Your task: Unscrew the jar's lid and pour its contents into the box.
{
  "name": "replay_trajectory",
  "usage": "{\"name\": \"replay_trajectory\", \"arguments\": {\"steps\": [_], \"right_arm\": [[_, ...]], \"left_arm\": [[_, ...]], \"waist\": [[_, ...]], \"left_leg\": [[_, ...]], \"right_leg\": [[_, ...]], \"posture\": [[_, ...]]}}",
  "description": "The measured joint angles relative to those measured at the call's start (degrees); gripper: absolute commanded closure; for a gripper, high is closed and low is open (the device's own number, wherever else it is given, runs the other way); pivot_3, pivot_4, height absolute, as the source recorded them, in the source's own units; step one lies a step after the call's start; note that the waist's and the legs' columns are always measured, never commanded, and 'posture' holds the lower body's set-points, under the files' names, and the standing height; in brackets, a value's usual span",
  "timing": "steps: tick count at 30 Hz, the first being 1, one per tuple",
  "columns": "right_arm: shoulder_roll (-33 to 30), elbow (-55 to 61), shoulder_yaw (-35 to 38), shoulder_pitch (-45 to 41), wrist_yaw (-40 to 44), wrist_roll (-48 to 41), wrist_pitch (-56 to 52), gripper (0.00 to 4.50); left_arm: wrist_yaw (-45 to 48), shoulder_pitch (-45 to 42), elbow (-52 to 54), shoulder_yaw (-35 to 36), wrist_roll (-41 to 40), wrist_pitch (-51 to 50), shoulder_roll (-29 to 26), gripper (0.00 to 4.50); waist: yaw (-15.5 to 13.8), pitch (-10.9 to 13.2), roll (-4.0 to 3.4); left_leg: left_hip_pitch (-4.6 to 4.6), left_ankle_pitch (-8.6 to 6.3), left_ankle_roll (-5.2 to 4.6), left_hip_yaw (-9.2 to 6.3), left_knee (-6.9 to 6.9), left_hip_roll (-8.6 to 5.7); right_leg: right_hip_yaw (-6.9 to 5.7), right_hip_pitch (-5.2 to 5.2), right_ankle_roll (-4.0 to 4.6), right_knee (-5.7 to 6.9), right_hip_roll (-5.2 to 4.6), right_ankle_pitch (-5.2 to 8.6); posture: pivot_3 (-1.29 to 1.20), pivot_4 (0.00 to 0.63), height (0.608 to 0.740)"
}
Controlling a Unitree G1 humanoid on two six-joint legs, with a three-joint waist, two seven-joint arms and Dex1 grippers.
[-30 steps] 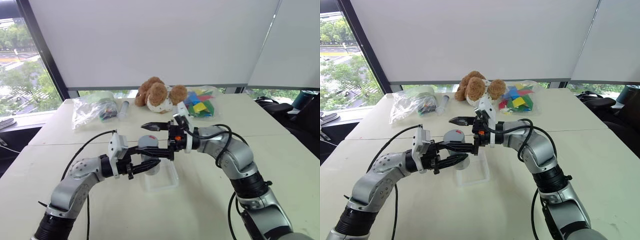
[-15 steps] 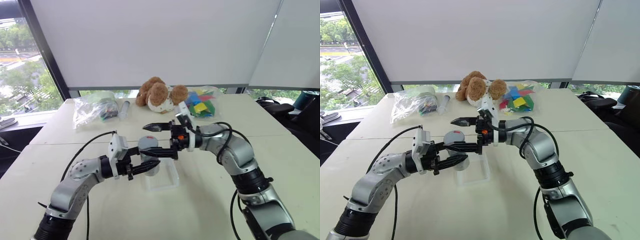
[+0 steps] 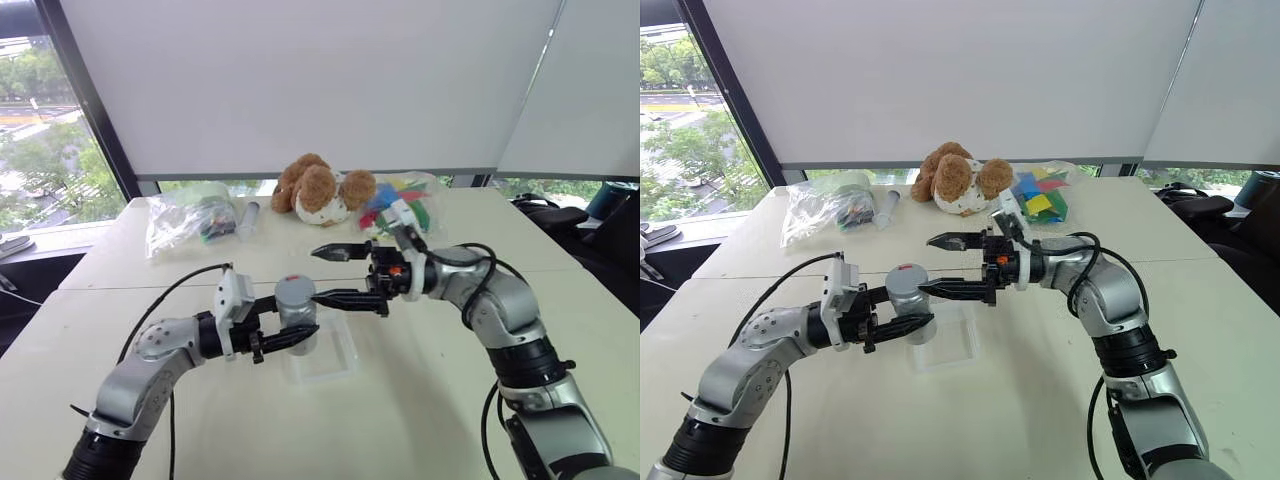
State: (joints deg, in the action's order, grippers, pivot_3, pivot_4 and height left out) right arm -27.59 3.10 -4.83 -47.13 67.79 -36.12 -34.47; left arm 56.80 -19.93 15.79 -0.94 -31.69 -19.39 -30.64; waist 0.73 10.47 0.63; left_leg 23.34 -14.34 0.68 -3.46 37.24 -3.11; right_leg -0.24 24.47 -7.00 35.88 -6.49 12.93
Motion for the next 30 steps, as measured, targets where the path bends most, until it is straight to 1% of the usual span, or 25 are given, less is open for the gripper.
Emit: {"name": "replay_trajectory", "arguments": {"steps": [5,9,14,24,30], "right_arm": [[1.6,3.3,-0.9,-0.4,-1.6,-1.1,-2.4,0.06],[4.1,3.3,-4.1,-2.6,-5.6,2.4,-2.6,0.06],[6.1,2.2,-6.1,-4.1,-7.8,4.6,-2.6,0.06],[7.0,-0.1,-6.9,-5.0,-8.0,5.6,-2.6,0.06],[6.0,-0.8,-6.7,-4.9,-6.2,5.4,-2.5,0.06]], "left_arm": [[0.1,0.0,0.0,0.0,0.0,0.0,0.0,2.34],[0.0,0.0,0.0,-0.1,0.0,0.0,0.3,2.34],[0.0,0.0,0.0,-0.2,0.0,0.0,0.4,2.34],[-0.9,0.0,0.0,-0.2,0.4,0.0,0.4,2.34],[-1.0,0.1,0.0,-0.2,0.4,0.0,0.4,2.34]], "waist": [[0.1,0.0,0.0],[0.1,0.0,0.0],[0.0,0.0,0.0],[0.0,0.0,0.0],[0.0,0.0,0.0]], "left_leg": [[0.0,0.0,0.0,0.0,-0.01,0.01],[0.0,0.02,0.04,0.0,0.0,0.0],[0.0,0.03,0.06,-0.02,0.0,-0.02],[0.0,0.03,0.06,-0.02,-0.01,-0.02],[0.0,0.03,0.06,-0.02,-0.01,-0.02]], "right_leg": [[0.0,0.01,0.0,0.01,0.01,0.0],[0.0,0.02,0.0,0.02,0.0,0.0],[0.0,0.01,0.0,0.02,0.0,0.0],[0.0,0.02,0.0,0.03,0.0,0.0],[0.0,0.02,0.0,0.03,0.0,0.0]], "posture": [[0.0,0.15,0.74],[0.0,0.15,0.74],[0.0,0.15,0.74],[0.0,0.15,0.74],[0.0,0.15,0.74]]}}
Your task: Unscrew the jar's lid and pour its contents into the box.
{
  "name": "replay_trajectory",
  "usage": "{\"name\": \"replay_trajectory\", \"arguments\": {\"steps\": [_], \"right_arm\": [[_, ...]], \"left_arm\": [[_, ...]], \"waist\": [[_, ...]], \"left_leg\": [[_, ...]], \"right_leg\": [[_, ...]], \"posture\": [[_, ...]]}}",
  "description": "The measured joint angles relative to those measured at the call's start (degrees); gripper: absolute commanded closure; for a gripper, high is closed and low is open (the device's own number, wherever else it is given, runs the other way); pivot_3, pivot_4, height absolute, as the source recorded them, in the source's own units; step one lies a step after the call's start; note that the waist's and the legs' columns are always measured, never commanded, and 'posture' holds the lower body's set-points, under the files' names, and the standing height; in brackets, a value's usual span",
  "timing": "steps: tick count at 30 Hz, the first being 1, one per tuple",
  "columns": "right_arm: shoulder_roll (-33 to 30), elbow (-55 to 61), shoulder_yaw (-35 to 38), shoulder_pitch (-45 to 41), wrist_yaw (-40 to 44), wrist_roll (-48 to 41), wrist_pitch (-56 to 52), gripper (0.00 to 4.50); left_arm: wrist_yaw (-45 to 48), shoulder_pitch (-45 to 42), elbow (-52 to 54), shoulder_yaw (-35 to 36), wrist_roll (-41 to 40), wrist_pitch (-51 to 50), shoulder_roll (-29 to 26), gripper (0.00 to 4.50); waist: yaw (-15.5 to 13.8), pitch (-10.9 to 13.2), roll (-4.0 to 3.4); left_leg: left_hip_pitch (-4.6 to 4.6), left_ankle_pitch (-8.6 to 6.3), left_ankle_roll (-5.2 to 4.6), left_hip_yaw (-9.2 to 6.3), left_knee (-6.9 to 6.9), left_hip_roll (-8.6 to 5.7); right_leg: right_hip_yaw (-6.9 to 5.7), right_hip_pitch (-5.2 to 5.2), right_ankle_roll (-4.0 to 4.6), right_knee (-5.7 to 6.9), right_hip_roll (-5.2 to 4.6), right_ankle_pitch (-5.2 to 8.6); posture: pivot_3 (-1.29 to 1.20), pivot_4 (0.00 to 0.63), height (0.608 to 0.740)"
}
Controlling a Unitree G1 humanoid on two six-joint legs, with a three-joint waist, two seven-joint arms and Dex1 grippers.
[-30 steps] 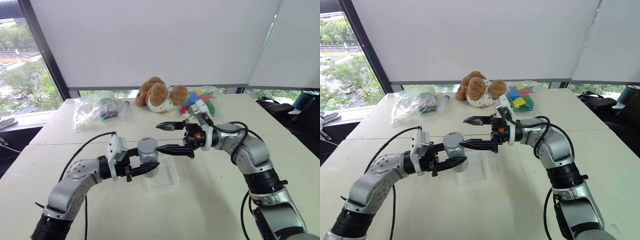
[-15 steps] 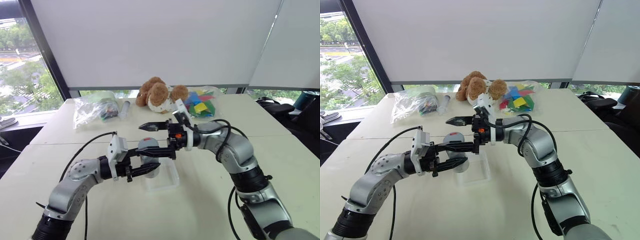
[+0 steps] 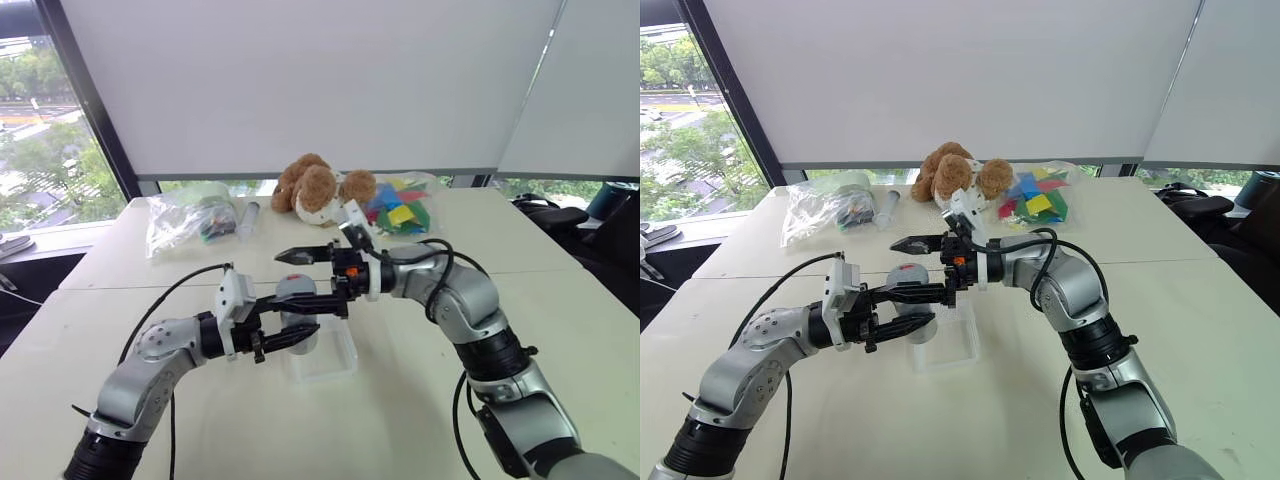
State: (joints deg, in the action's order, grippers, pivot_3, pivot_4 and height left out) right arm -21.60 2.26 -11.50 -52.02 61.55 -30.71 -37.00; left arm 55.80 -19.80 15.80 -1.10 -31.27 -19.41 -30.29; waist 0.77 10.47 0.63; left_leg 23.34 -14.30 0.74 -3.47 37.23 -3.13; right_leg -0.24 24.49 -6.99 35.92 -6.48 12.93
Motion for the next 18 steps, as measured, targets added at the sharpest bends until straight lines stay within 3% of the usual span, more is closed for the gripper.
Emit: {"name": "replay_trajectory", "arguments": {"steps": [18], "right_arm": [[-4.4,-0.2,3.4,2.5,3.8,-2.7,-1.1,0.06]], "left_arm": [[0.0,0.0,0.2,0.1,0.0,0.0,-0.2,2.34]], "waist": [[0.0,0.0,0.0]], "left_leg": [[0.0,0.0,0.0,0.01,0.0,0.01]], "right_leg": [[0.0,0.0,0.0,0.0,0.0,0.0]], "posture": [[0.0,0.15,0.74]]}}
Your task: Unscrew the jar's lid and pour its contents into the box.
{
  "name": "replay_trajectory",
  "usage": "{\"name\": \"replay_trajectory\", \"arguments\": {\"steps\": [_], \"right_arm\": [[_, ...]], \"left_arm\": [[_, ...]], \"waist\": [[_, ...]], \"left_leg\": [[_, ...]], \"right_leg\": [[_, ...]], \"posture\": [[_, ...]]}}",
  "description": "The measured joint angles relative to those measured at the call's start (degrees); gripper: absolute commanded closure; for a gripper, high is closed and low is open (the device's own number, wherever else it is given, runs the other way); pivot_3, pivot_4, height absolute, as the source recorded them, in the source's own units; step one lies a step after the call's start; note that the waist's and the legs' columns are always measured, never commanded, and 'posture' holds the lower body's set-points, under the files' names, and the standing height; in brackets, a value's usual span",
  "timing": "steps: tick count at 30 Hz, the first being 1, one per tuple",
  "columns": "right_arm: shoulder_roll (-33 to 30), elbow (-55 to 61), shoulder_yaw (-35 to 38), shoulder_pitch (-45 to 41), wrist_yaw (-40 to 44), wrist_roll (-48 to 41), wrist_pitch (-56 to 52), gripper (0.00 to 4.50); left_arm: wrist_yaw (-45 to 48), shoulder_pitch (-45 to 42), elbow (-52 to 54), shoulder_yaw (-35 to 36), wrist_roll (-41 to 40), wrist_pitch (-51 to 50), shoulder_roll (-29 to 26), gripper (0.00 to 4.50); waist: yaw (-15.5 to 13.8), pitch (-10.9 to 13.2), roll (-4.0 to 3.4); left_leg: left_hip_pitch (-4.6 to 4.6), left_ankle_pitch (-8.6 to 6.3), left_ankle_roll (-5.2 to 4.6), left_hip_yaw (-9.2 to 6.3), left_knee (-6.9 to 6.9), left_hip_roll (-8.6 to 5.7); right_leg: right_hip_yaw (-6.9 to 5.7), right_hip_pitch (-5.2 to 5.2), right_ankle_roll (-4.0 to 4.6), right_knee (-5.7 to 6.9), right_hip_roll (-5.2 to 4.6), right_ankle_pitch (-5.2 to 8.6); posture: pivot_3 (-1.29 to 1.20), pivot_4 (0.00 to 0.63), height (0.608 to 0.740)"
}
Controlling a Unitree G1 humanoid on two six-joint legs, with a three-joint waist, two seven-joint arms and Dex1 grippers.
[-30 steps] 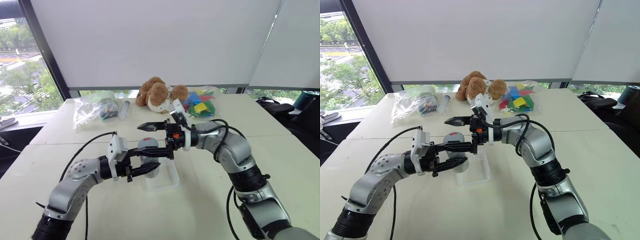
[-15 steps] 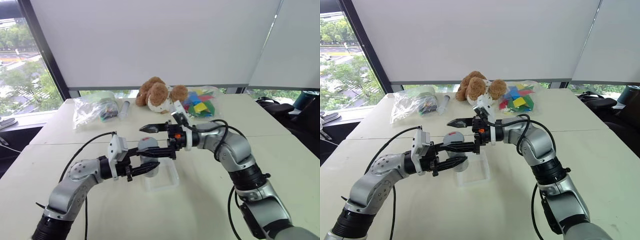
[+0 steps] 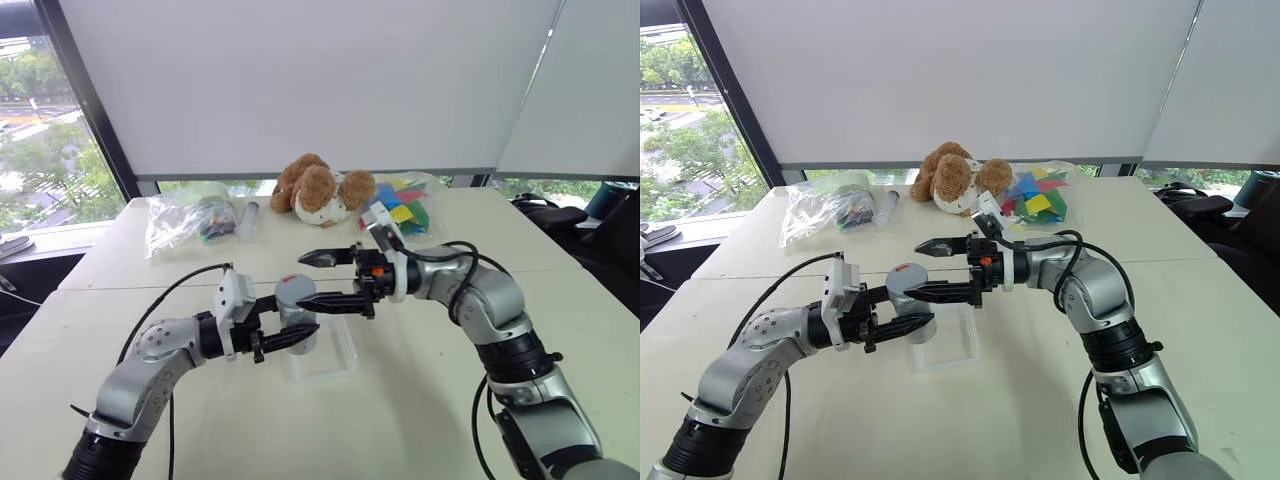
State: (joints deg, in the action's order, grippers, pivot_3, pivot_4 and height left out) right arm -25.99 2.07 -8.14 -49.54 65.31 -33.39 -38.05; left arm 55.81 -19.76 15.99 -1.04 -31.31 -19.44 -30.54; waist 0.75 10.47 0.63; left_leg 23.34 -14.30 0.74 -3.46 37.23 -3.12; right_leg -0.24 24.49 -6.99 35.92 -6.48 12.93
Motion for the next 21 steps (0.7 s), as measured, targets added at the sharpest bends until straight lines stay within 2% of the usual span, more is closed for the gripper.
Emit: {"name": "replay_trajectory", "arguments": {"steps": [11,21], "right_arm": [[1.6,2.6,0.5,-0.3,-0.8,-3.0,-3.6,0.06],[5.0,0.4,-3.0,-2.7,-4.2,1.9,-0.9,0.06]], "left_arm": [[0.2,0.0,0.0,0.0,-0.1,0.0,0.0,2.34],[0.1,0.0,0.0,0.0,-0.1,0.0,0.2,2.34]], "waist": [[0.1,0.0,0.0],[-0.1,0.0,0.0]], "left_leg": [[0.0,0.0,0.0,-0.01,0.0,0.02],[0.0,0.02,0.03,-0.01,0.0,-0.01]], "right_leg": [[0.0,0.01,0.0,0.0,0.0,0.0],[0.0,0.02,0.0,0.04,0.0,0.0]], "posture": [[0.0,0.15,0.74],[0.0,0.15,0.74]]}}
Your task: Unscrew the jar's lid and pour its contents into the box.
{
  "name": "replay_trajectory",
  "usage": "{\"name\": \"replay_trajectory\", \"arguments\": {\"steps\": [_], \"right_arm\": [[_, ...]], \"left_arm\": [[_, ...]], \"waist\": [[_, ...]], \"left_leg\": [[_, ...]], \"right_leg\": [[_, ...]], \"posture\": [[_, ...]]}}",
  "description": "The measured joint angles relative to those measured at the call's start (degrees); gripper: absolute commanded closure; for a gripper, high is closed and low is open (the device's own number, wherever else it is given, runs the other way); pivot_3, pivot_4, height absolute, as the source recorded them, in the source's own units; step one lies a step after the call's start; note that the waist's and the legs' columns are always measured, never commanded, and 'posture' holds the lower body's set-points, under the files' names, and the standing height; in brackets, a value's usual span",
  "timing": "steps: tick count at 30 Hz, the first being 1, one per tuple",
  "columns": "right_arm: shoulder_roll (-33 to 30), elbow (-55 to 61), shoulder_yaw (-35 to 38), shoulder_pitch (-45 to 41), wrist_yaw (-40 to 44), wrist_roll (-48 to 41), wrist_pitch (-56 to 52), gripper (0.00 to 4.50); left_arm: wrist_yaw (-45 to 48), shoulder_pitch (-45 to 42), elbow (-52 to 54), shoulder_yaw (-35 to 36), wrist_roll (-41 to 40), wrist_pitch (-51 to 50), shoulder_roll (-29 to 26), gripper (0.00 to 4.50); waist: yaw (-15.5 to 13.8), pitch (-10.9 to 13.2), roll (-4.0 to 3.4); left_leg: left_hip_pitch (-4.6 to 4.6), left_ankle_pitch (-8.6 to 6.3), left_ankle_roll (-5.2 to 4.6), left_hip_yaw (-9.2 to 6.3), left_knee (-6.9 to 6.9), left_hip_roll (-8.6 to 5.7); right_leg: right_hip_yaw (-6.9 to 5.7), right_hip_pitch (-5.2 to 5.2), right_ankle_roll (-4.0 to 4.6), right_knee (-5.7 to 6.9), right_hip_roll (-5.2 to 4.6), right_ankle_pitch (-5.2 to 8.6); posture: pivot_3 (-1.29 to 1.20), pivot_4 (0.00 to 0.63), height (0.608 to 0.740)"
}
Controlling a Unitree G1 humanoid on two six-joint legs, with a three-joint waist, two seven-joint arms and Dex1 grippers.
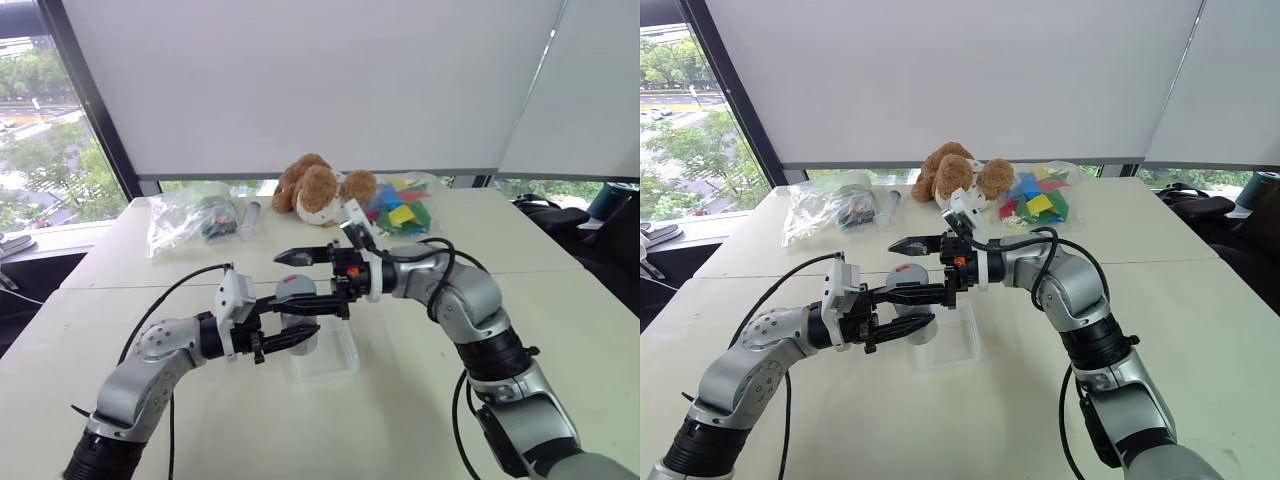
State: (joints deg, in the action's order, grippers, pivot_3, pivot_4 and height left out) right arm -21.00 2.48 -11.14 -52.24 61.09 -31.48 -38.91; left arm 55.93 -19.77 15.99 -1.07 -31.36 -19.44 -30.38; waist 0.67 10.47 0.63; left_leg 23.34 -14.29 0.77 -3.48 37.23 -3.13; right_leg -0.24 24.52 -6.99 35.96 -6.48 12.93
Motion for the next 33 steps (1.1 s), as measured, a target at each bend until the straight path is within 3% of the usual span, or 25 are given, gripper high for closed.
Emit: {"name": "replay_trajectory", "arguments": {"steps": [33], "right_arm": [[-4.9,-2.7,2.7,2.4,7.5,-1.5,1.4,0.06]], "left_arm": [[0.2,1.1,0.2,0.1,-0.5,-0.5,-0.6,2.34]], "waist": [[0.1,0.0,0.0]], "left_leg": [[0.0,0.0,0.0,0.01,-0.02,0.01]], "right_leg": [[0.0,0.01,0.0,-0.01,0.02,0.0]], "posture": [[0.0,0.15,0.74]]}}
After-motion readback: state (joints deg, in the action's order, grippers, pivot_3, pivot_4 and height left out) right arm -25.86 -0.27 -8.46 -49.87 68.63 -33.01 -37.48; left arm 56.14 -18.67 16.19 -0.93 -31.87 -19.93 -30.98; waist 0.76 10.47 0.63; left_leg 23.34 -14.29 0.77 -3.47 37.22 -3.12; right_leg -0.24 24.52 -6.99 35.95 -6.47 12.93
